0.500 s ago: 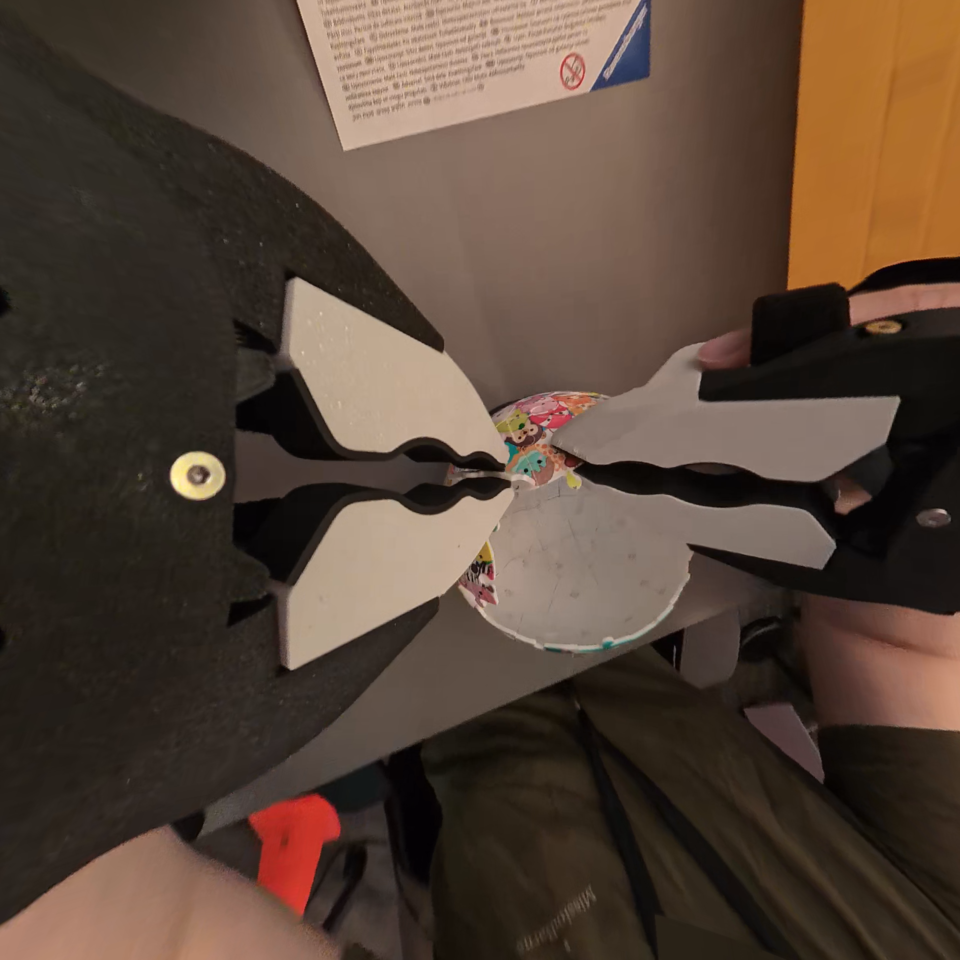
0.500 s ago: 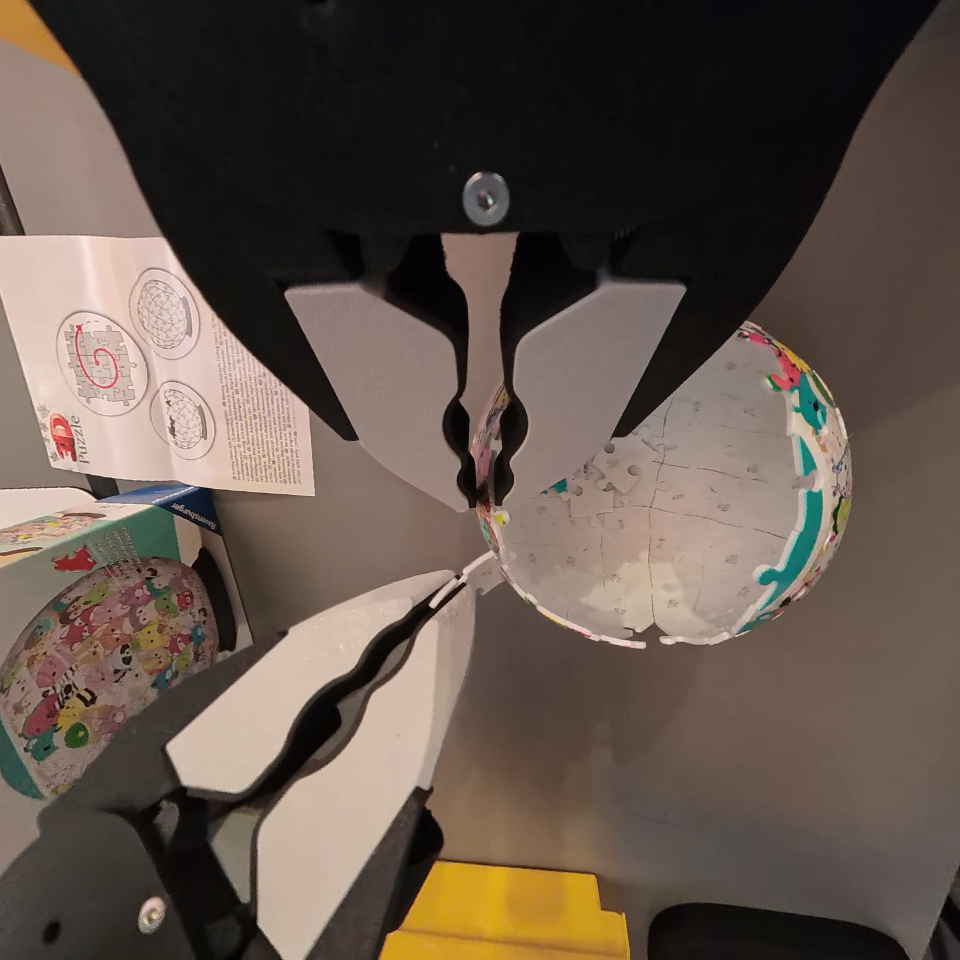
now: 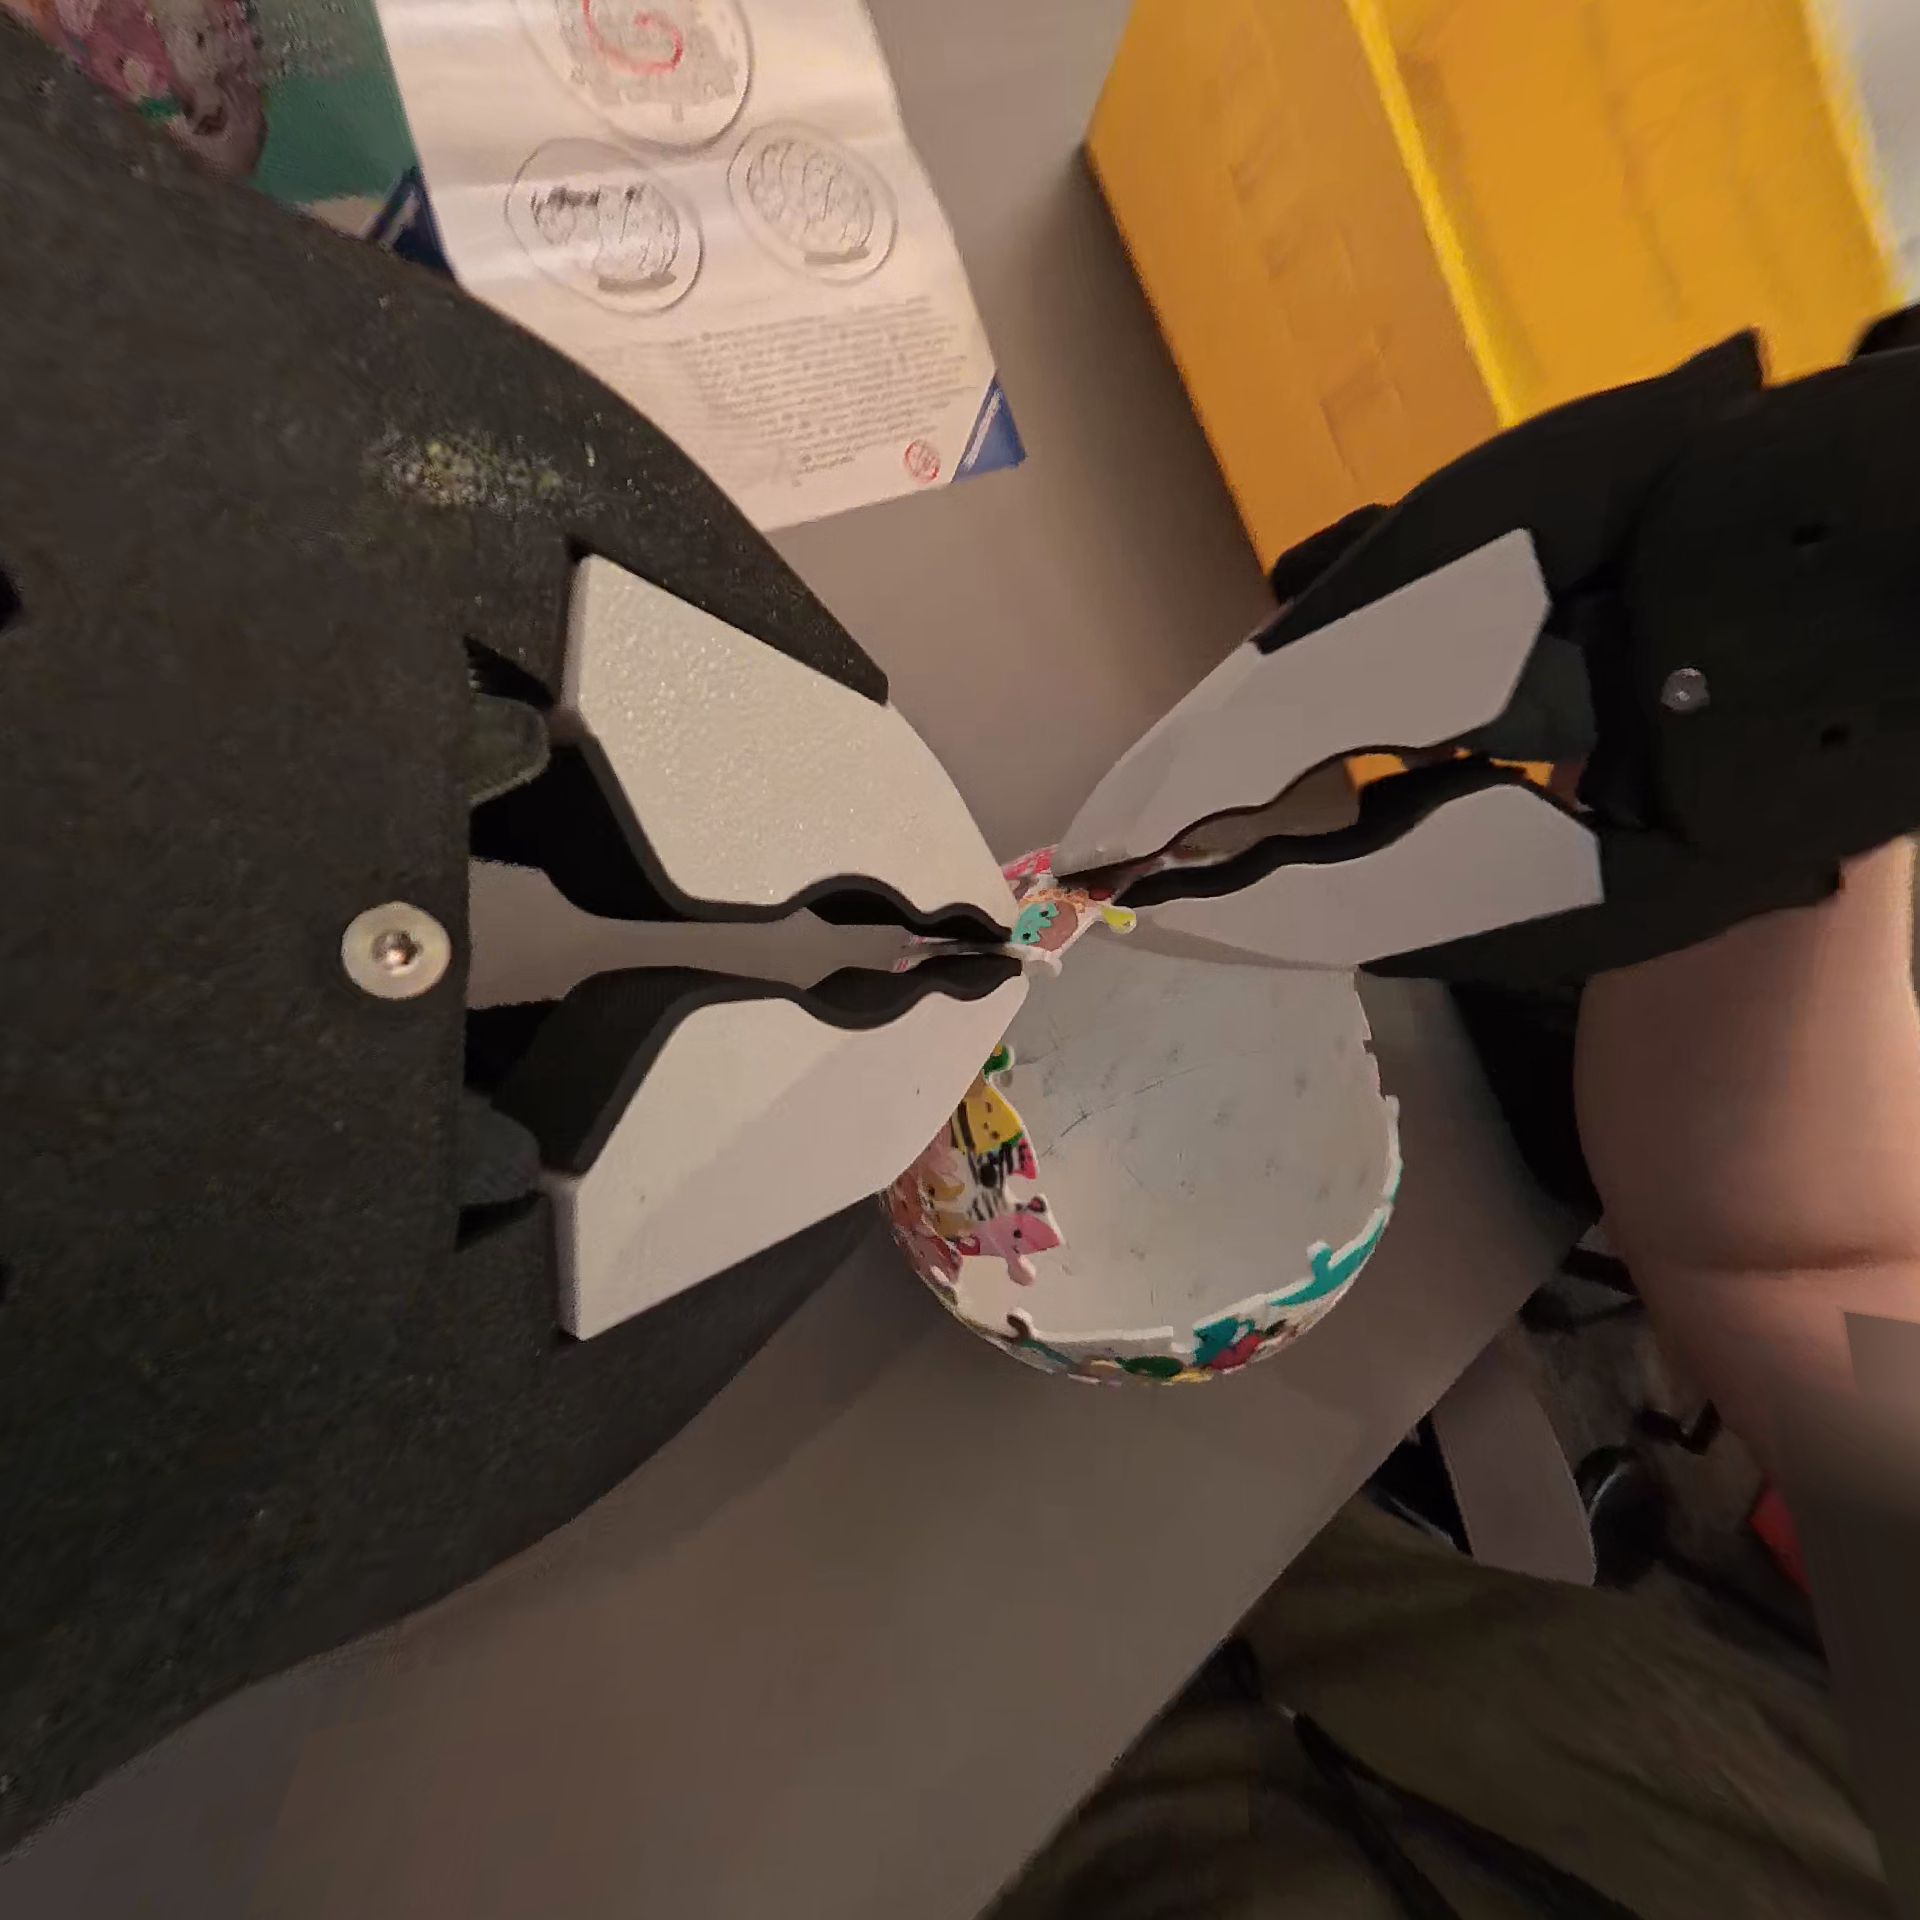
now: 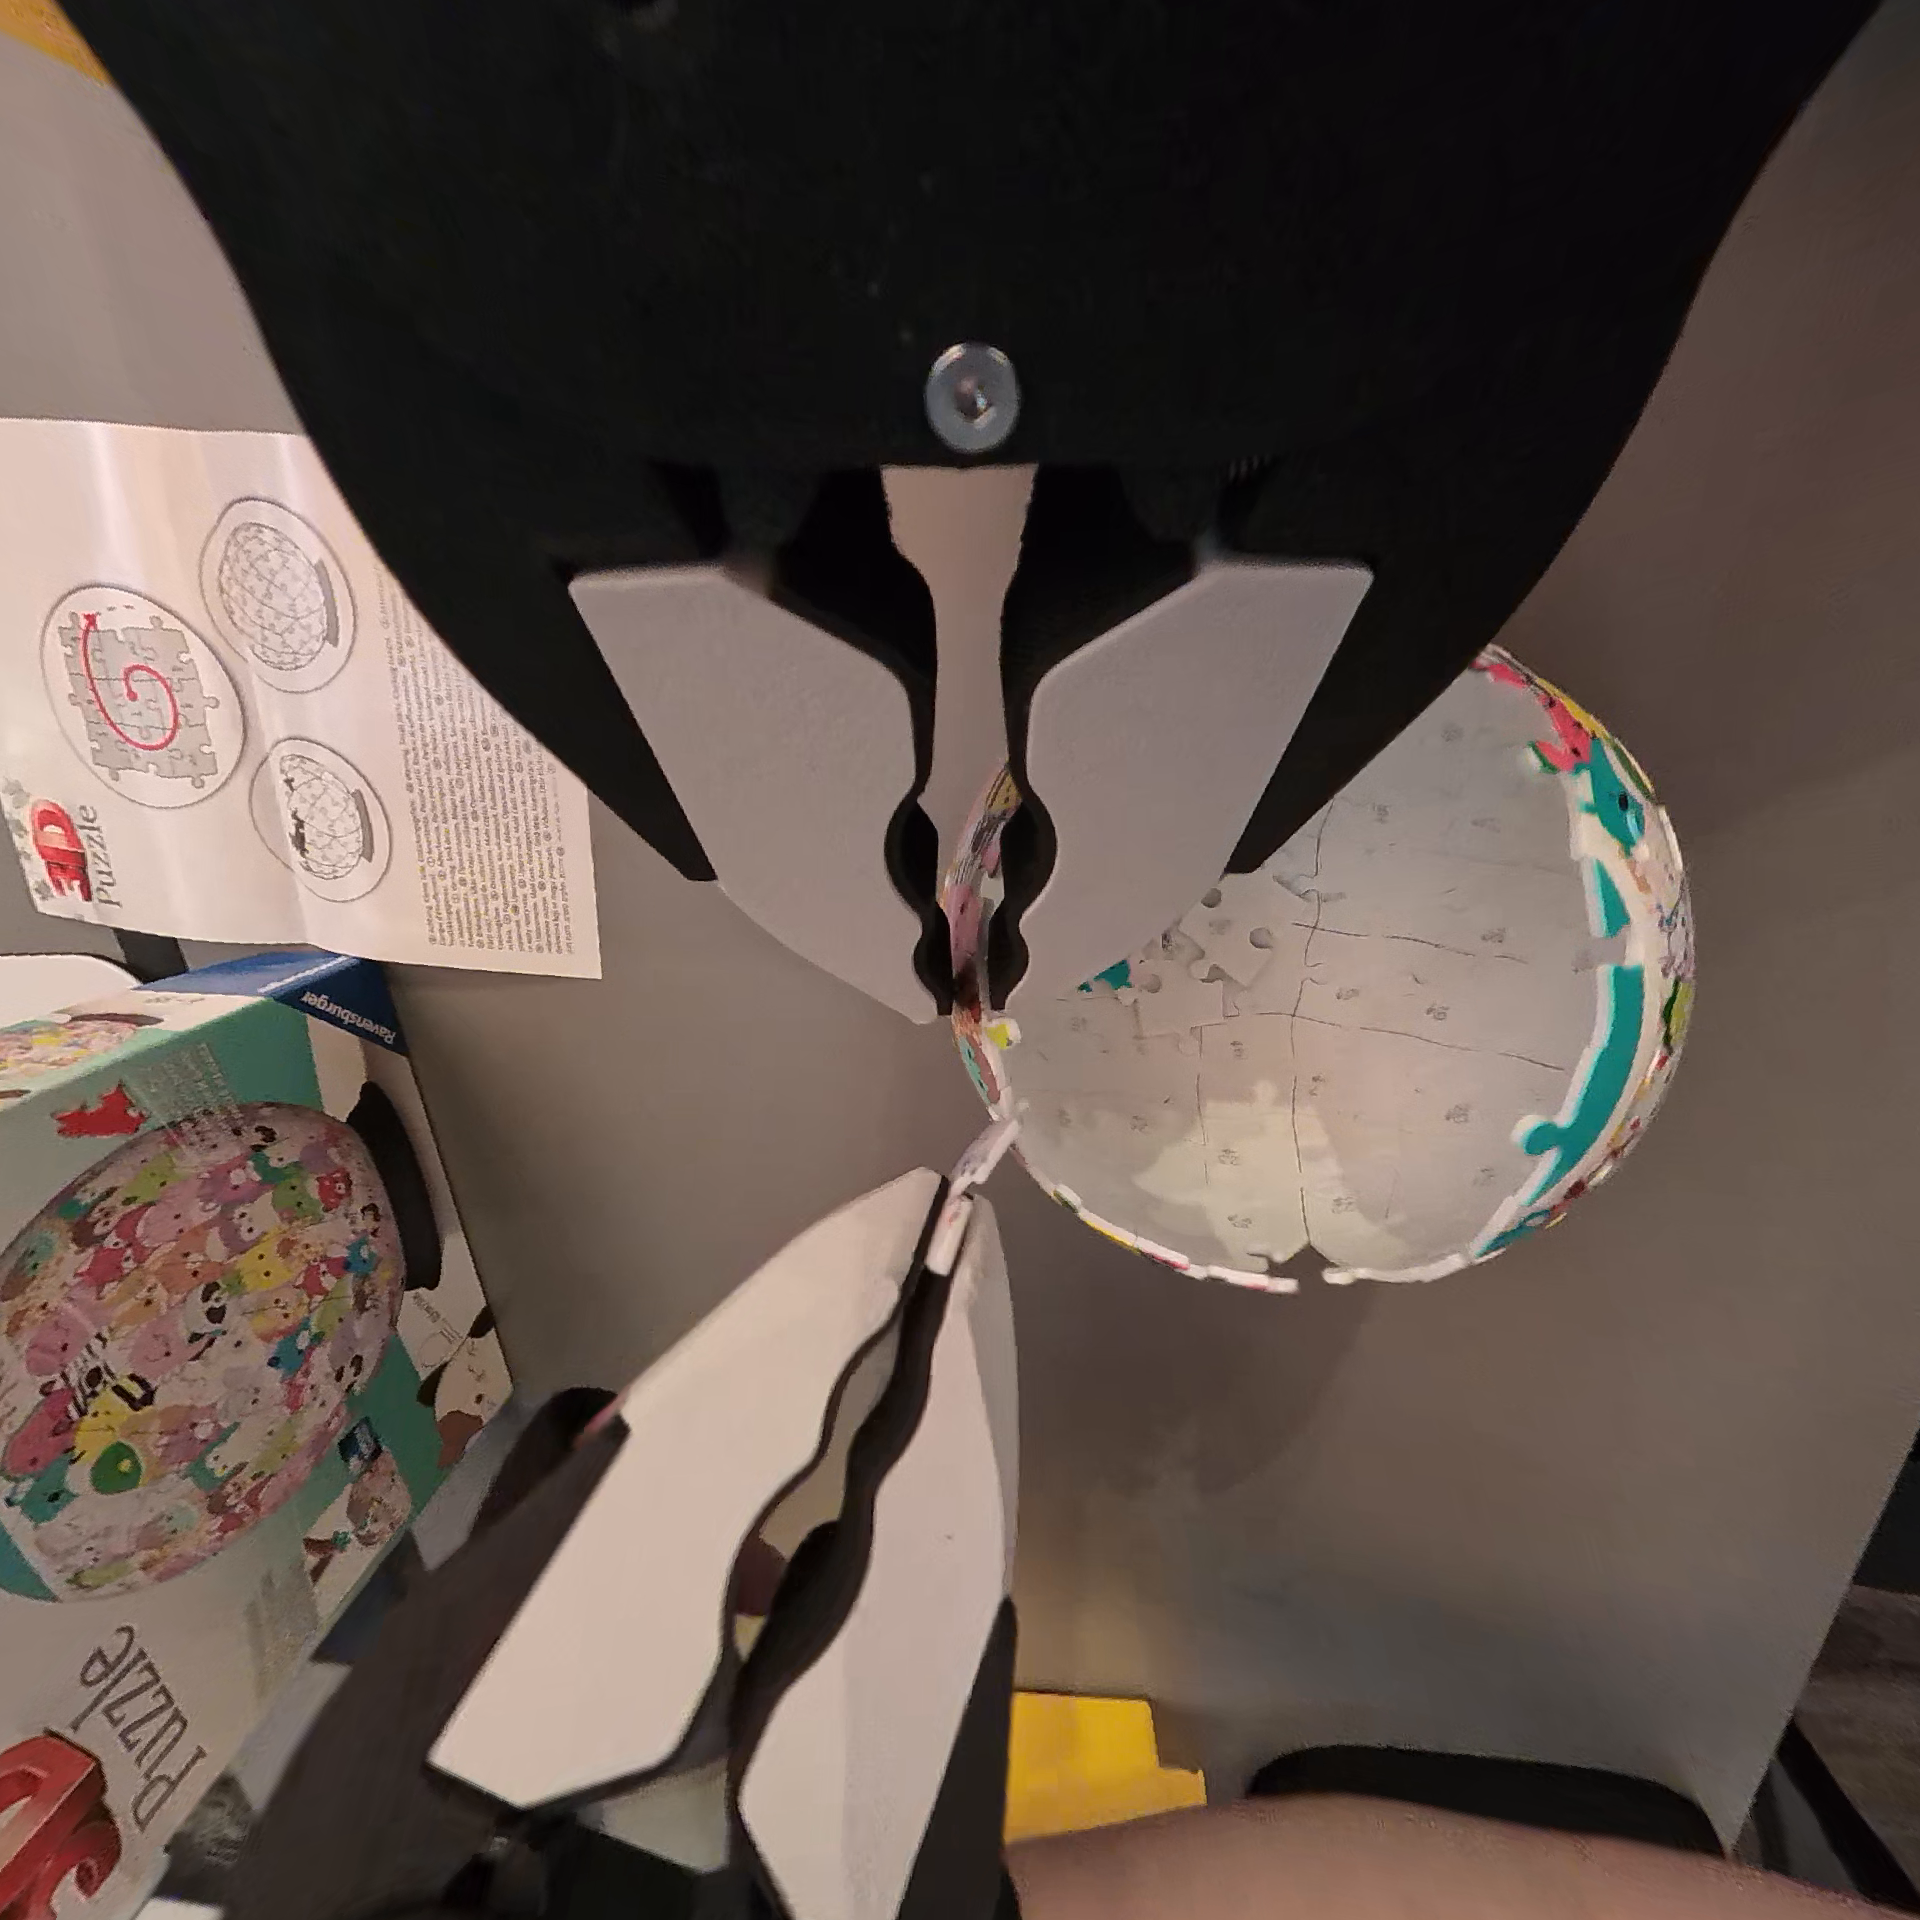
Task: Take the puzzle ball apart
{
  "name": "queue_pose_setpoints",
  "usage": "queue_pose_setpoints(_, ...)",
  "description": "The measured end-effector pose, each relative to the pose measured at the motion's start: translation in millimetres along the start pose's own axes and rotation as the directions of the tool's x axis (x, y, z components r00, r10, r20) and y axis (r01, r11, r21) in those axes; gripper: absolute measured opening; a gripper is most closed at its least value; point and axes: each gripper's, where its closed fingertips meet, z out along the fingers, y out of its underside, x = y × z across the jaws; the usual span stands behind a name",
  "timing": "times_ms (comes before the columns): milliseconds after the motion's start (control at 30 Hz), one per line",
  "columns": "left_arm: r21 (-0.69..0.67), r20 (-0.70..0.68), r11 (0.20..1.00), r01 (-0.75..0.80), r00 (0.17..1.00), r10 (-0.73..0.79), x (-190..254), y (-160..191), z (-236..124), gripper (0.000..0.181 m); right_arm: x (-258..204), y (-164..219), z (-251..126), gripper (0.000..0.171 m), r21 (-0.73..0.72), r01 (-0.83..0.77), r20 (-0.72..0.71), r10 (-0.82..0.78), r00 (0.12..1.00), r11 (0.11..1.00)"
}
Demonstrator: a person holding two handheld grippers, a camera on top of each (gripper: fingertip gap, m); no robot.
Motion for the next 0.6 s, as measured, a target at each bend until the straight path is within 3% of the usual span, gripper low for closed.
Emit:
queue_pose_setpoints(133, 0.090, 0.129, 0.966, -0.243, 0.964, 0.231, 0.4, 0.2, -1.1, 0.002, 2.2, 0.7, -0.4, 0.007, -0.013, -0.010, -0.010, 0.010, 1.000, 1.000)
queue_pose_setpoints(600, 0.170, 0.258, 0.908, -0.383, 0.906, 0.334, 7.7, 0.1, -4.8, 0.002, 2.6, -1.3, 3.4, 0.008, -0.014, -0.080, 0.011, 0.080, 0.997, 0.997)
